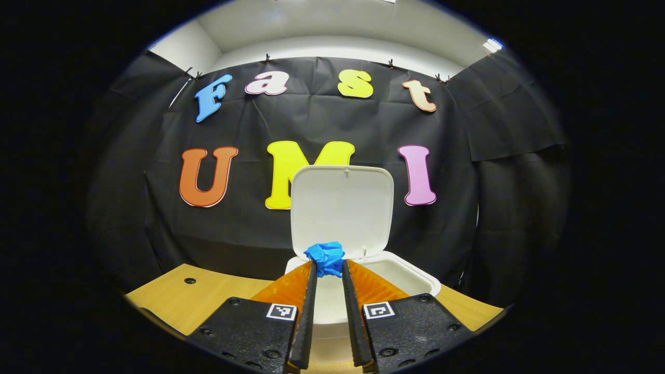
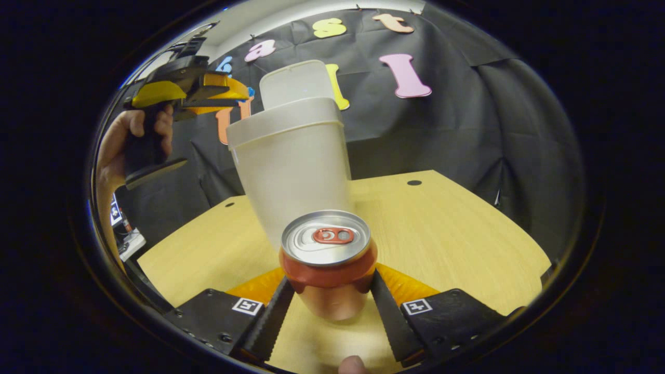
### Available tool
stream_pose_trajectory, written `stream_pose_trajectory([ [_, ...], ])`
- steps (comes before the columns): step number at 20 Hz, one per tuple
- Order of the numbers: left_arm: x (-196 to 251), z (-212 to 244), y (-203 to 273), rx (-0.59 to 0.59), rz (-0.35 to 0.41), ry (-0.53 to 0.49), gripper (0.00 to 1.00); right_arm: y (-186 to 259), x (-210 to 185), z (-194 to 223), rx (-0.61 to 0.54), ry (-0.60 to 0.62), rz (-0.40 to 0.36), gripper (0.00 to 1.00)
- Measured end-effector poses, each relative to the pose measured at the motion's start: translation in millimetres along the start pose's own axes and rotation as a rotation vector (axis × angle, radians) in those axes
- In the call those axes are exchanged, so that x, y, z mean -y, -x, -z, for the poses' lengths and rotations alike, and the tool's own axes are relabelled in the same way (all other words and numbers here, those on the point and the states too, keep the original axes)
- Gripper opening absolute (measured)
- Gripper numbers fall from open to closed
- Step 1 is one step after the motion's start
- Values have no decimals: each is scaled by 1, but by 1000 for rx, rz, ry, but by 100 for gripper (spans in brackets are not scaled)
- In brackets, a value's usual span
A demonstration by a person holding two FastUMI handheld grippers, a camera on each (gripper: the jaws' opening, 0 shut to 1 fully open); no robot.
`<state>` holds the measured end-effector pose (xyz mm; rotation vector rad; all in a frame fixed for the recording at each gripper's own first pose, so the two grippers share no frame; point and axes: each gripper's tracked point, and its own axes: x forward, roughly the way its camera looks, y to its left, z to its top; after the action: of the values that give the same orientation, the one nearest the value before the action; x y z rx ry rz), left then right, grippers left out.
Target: Press the lid of the desktop garbage bin to open it, pick up the crumpled paper on the desktop and throw it into the bin, then pick up the pop can on the desktop and drop it into the bin, and finally close the garbage bin lid.
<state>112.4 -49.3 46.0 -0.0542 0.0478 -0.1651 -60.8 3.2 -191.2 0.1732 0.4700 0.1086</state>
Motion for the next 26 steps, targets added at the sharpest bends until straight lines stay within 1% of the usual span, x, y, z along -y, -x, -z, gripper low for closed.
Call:
stream_pose_trajectory([
  [3, 5, 11, -10, -35, 5, 8, 35, 0, 11, -2, 3, -33, 9, 82],
  [6, 10, 9, -14, -36, 12, 8, 44, 0, 15, -2, -1, -40, 9, 82],
  [8, 8, 6, -11, -22, 2, 3, 69, -1, 17, -1, -3, -32, 12, 82],
  [9, 7, 4, -11, -10, 0, 6, 78, -1, 19, 2, -9, -34, 12, 82],
  [10, 5, 1, -7, -3, -5, 6, 100, -2, 19, 3, -14, -38, 9, 82],
  [12, 0, 2, -6, -4, -23, -2, 99, -1, 20, 1, -12, -34, 11, 82],
  [17, -11, 3, 3, -15, -34, 15, 99, 4, 18, -6, 10, -8, 25, 82],
  [20, -22, 5, 16, -18, -44, 23, 99, 8, 20, -15, 33, 6, 42, 82],
  [23, -36, 9, 27, -16, -62, 10, 99, 11, 19, -26, 49, 25, 53, 82],
  [26, -49, 19, 44, -21, -69, 15, 99, 14, 11, -45, 73, 74, 51, 82],
])
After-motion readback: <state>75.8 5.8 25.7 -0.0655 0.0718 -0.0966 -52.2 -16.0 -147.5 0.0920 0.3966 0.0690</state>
